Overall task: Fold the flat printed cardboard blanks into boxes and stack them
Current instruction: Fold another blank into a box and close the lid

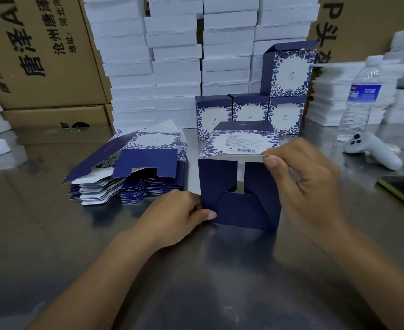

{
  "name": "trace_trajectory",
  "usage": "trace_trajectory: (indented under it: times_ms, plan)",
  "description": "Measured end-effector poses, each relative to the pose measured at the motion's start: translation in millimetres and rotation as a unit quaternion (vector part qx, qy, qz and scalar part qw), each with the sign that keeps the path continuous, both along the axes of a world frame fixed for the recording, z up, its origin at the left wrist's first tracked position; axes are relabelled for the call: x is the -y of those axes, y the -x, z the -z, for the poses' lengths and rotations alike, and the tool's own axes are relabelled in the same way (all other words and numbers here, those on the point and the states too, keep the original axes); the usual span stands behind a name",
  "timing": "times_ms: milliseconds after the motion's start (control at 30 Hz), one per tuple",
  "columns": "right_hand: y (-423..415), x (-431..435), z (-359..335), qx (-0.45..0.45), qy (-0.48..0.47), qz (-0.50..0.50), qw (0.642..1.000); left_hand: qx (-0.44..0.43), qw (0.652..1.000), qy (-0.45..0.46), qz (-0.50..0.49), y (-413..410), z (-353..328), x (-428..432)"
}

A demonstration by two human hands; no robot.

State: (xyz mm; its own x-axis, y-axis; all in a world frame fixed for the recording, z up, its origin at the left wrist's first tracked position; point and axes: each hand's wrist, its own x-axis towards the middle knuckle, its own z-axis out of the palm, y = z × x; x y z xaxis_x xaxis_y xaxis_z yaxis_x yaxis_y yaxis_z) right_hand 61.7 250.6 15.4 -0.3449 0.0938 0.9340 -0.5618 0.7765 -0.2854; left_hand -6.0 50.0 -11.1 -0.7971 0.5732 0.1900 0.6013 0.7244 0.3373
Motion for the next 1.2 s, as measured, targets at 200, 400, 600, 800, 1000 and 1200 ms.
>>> trace_trajectory:
  times_ms: [200, 400, 600, 800, 1000, 1200]
  plan:
    - [1.0, -2.2, 0.1, -0.003, 0.006, 0.005, 1.0, 0.02, 0.999, -0.047, 0.012, 0.3, 3.2, -1.5]
    - [0.9, -3.1, -0.2, -0.002, 0.012, 0.01, 1.0, -0.01, 1.0, 0.013, 0.003, 1.2, 3.2, -1.7]
    - [2.1, -6.1, -2.1, 0.001, 0.054, -0.011, 0.998, -0.043, 0.999, -0.008, 0.028, -2.8, 6.7, -5.5]
    - [3.1, -10.2, -0.3, 0.033, 0.054, -0.042, 0.997, -0.043, 0.998, -0.022, 0.033, -1.5, 7.0, -3.6]
    - [4.7, -5.2, -1.1, 0.108, 0.186, -0.101, 0.971, 0.016, 0.975, -0.212, 0.063, -1.6, 2.4, -4.6]
    - [3.7, -2.9, 2.3, 0.138, 0.063, -0.081, 0.985, 0.042, 0.907, -0.412, 0.081, -10.3, -5.7, -14.1]
